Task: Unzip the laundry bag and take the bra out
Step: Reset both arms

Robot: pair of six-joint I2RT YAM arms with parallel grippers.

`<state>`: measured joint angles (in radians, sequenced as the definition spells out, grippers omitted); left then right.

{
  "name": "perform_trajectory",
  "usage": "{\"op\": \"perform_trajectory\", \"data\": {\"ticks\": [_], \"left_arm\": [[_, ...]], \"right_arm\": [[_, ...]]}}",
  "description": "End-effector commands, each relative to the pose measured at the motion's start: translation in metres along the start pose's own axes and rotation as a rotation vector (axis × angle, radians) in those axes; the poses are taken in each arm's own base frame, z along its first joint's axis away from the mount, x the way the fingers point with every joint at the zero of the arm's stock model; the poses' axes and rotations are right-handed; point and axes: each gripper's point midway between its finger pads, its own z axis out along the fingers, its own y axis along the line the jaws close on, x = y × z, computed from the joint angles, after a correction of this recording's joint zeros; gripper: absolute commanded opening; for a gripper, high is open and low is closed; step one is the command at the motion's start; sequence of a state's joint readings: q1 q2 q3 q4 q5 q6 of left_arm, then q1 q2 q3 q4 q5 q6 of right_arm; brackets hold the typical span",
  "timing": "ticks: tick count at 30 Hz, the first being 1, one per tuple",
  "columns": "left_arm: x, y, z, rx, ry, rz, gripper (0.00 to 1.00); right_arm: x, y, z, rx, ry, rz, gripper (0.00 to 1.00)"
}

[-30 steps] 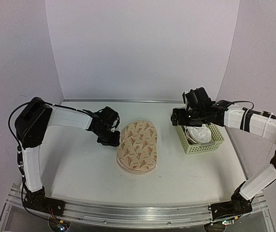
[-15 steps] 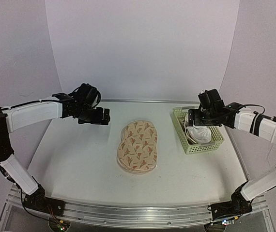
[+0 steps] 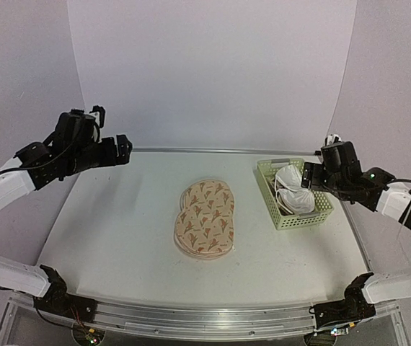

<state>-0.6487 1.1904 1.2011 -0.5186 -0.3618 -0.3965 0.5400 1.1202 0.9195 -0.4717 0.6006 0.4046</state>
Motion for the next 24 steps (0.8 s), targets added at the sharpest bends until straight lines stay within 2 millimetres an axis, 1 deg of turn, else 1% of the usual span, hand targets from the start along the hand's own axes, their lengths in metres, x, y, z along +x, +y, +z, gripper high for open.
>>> {"op": "perform_trajectory", "data": {"ticks": [1,4,10,17,22,23,24], "left_arm": [[0.008,0.023,-0.018,-0.021,-0.085,-0.075,0.99],[0.025,0.034,-0.026,-0.012,-0.110,-0.120,0.99],[0.061,0.046,-0.033,0.048,-0.132,-0.209,1.00],[0.087,0.061,-0.044,0.102,-0.199,-0.312,1.00],[0.109,0.075,-0.049,0.122,-0.245,-0.369,1.00],[0.117,0.078,-0.048,0.124,-0.248,-0.377,1.00],[0.119,0.080,-0.050,0.132,-0.261,-0.393,1.00]], "right_arm": [[-0.001,-0.014,-0.015,-0.005,-0.066,0.056,0.98],[0.009,-0.017,-0.021,-0.043,-0.084,0.082,0.98],[0.024,-0.024,-0.035,-0.135,-0.152,0.171,0.98],[0.038,-0.037,-0.045,-0.165,-0.196,0.260,0.98],[0.047,-0.048,-0.048,-0.162,-0.234,0.297,0.98],[0.052,-0.051,-0.047,-0.157,-0.239,0.303,0.98],[0.055,-0.053,-0.048,-0.158,-0.246,0.310,0.98]]}}
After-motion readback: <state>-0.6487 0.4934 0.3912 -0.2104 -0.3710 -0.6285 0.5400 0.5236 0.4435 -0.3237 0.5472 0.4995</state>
